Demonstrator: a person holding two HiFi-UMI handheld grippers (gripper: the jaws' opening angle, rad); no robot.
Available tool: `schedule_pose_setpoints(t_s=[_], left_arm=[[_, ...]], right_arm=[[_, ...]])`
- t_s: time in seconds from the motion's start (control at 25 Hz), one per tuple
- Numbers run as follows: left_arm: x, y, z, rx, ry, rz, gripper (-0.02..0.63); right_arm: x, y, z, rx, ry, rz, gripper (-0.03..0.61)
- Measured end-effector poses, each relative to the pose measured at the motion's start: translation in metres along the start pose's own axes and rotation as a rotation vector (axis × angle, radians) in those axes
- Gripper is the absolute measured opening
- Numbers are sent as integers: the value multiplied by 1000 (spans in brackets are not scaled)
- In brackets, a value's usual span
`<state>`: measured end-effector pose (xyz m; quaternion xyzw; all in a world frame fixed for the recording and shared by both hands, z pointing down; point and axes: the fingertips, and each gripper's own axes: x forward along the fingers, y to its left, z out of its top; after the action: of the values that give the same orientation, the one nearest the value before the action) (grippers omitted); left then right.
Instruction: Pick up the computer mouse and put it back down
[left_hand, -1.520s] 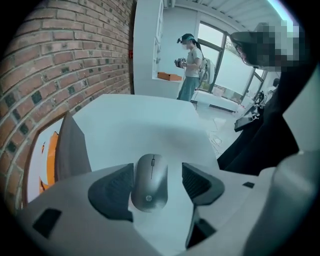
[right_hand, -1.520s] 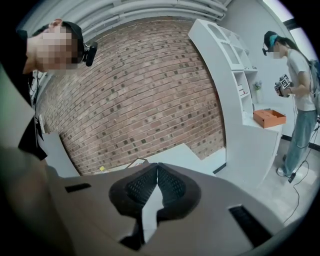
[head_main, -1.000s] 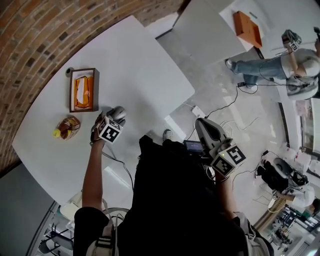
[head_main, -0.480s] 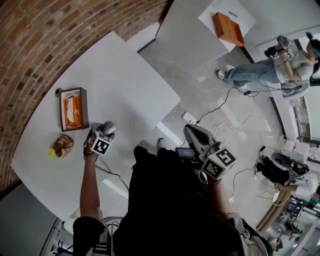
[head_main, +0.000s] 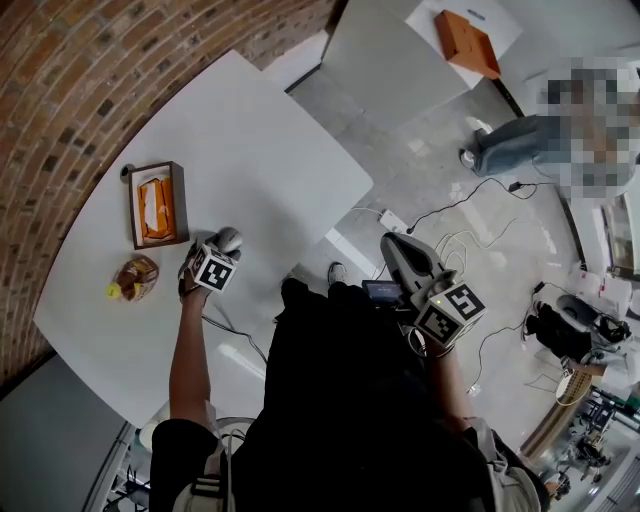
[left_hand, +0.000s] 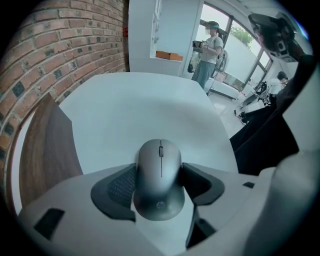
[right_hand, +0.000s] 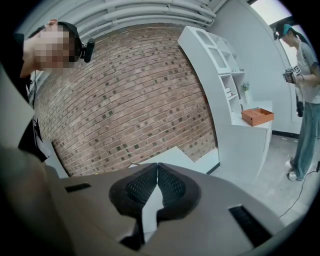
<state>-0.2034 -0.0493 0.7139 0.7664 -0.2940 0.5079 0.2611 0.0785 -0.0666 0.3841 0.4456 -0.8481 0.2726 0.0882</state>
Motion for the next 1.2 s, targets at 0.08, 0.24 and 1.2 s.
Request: schedule_pose_setpoints(t_s=[0.08, 0.24, 1.2], left_arm=[[1, 1, 3, -3, -2, -4, 304], [-2, 6, -2, 10, 10, 2, 302], [-12, -8, 3, -35, -33, 36, 301]], right_arm=[[1, -1, 2, -3, -5, -2, 17], [0, 1, -3, 9, -7, -2, 17], [-9, 3, -4, 16, -26, -2, 17]])
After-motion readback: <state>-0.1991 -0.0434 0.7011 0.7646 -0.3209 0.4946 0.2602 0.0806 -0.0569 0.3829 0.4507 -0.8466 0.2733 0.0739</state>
